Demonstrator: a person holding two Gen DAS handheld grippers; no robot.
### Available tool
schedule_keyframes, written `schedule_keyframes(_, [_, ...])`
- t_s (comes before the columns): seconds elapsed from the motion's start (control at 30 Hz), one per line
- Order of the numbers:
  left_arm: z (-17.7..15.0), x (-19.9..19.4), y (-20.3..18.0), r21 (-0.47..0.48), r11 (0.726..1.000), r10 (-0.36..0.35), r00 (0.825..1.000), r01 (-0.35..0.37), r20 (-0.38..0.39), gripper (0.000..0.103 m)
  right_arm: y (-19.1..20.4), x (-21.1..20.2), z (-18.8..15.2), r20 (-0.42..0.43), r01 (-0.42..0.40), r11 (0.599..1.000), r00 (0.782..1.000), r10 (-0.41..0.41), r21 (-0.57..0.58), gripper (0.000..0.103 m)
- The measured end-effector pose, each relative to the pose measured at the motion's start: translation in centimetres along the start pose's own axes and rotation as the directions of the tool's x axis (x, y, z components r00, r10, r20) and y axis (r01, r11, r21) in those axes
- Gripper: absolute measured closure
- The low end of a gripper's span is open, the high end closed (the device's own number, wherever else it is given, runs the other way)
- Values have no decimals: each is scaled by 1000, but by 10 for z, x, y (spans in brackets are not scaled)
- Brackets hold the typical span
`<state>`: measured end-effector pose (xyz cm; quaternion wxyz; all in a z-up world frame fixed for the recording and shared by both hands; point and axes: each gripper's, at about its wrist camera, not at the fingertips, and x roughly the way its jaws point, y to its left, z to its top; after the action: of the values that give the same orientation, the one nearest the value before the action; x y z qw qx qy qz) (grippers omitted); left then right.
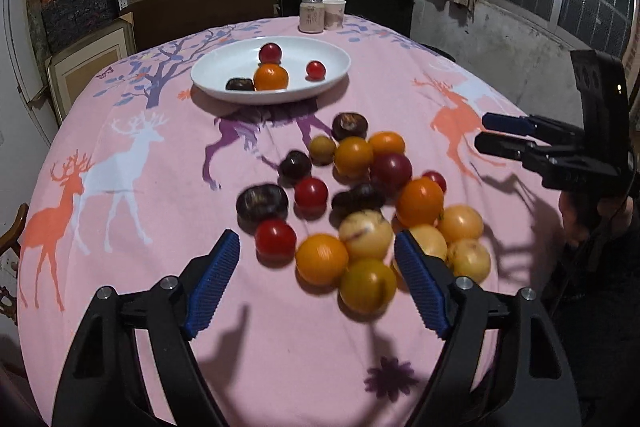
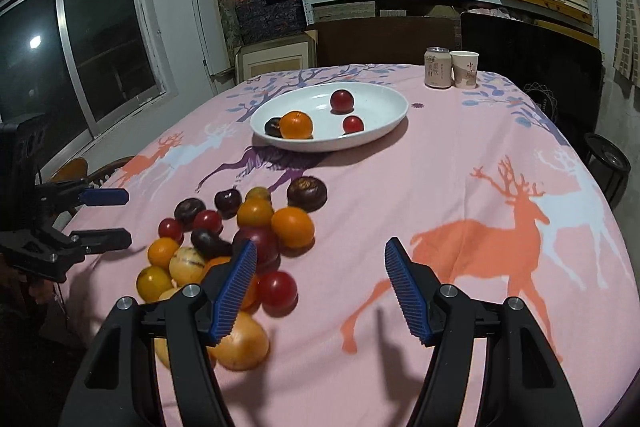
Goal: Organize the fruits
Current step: 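Grasp a yellow orange with the left tool while the right tool grasps a pale yellow fruit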
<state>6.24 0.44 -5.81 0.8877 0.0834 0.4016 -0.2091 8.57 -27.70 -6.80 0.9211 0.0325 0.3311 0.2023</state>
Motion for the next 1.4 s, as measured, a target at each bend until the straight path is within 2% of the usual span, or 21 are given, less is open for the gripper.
schedule_keyframes(0.07, [-17, 2, -10, 18, 1000, 11, 1000, -10, -13, 28, 3, -5, -9, -7, -15, 1000, 1000, 15, 8, 36])
schedule_keyframes(0.13, [-28, 10, -18, 39, 999, 38, 999, -36, -36, 38, 10, -8, -16, -16, -29, 1000, 999, 29, -4, 36])
schedule_keyframes(0.2, [-33, 23, -21, 14, 1000, 19, 998, -19, -67, 53, 19, -12, -22, -23, -38, 999, 999, 38, -37, 36])
schedule_keyframes(0.3, [-35, 35, -33, 26, 999, 29, 997, -28, -69, 65, 33, -22, -31, -14, -45, 993, 999, 44, -105, 38])
schedule_keyframes(0.37, [-34, 38, -38, 25, 999, 42, 998, -41, -48, 65, 40, -28, -35, -12, -74, 987, 997, 74, -139, 44])
schedule_keyframes(0.47, [-34, 40, -34, -4, 1000, 21, 999, -21, -32, 65, 51, -35, -44, -31, -149, 971, 989, 146, -189, 51])
schedule_keyframes(0.63, [-30, 47, -35, -11, 999, 35, 999, -35, -32, 64, 72, -34, -55, -70, -234, 941, 972, 224, -243, 54])
schedule_keyframes(0.87, [-29, 47, -30, -40, 999, 14, 1000, -14, -15, 65, 87, -22, -61, -101, -205, 943, 978, 184, -262, 54])
schedule_keyframes(1.1, [-31, 11, -21, -70, 997, -21, 998, 25, 60, 65, 93, -13, -59, -103, -191, 937, 980, 168, -292, 54])
schedule_keyframes(1.23, [-32, 7, -18, -87, 996, -20, 998, 24, 52, 65, 101, -1, -60, -99, -148, 934, 988, 122, -325, 53])
schedule_keyframes(1.3, [-33, 9, -17, -93, 995, -24, 999, 27, 39, 65, 104, 0, -60, -94, -129, 928, 990, 102, -349, 54])
schedule_keyframes(1.37, [-34, 10, -17, -96, 995, -24, 999, 27, 33, 65, 104, 0, -60, -84, -102, 926, 994, 77, -362, 63])
schedule_keyframes(1.4, [-34, 10, -17, -98, 995, -25, 999, 28, 34, 65, 103, -1, -60, -87, -109, 929, 993, 83, -353, 63])
